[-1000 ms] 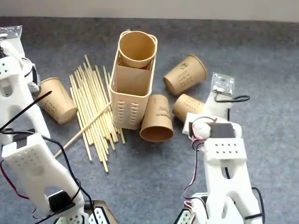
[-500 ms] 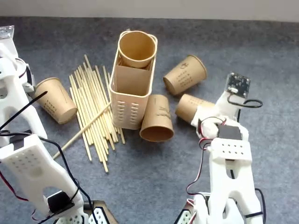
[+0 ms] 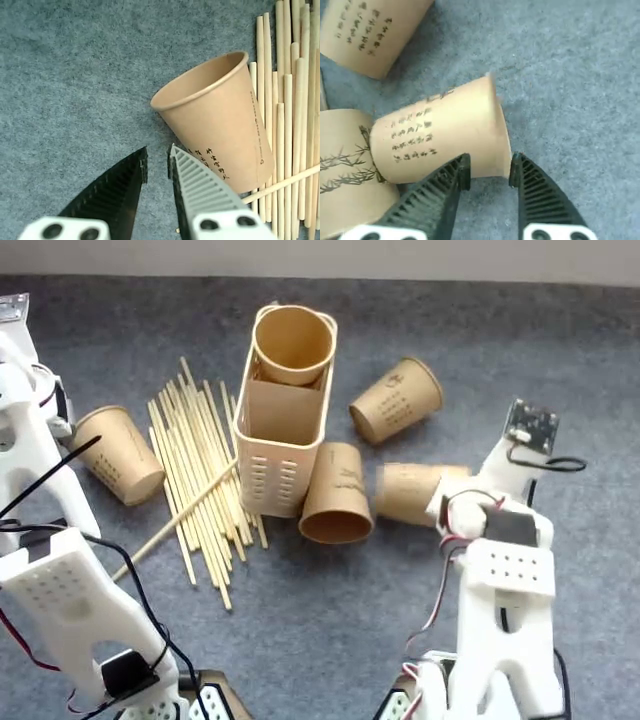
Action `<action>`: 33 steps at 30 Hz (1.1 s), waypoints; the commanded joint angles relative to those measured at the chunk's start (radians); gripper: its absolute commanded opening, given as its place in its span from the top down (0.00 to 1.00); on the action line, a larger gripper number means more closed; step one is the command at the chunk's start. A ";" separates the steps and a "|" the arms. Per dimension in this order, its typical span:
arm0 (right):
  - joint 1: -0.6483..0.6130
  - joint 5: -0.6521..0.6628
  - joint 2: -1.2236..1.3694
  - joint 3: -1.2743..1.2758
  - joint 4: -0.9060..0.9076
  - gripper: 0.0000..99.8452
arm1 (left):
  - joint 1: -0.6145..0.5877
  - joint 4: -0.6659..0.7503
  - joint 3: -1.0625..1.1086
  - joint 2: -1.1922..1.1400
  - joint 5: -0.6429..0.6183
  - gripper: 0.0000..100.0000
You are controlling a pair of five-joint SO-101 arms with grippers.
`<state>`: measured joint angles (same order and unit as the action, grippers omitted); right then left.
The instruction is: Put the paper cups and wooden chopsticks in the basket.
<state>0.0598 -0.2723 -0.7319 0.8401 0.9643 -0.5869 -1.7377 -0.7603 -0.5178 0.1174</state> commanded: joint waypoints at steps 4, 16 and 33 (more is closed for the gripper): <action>0.010 0.037 -0.177 -0.031 0.038 0.85 | -0.013 0.086 -0.005 0.059 -0.003 0.89; 0.007 0.040 0.090 0.071 -0.128 0.85 | -0.004 0.132 -0.117 -0.102 -0.005 0.74; -0.042 0.046 0.139 0.067 -0.134 0.85 | 0.053 0.049 -0.518 -0.498 -0.006 0.74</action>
<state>0.0338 -0.2401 -0.5969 0.9321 0.8416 -0.5792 -1.7024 -1.2436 -0.9613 0.1143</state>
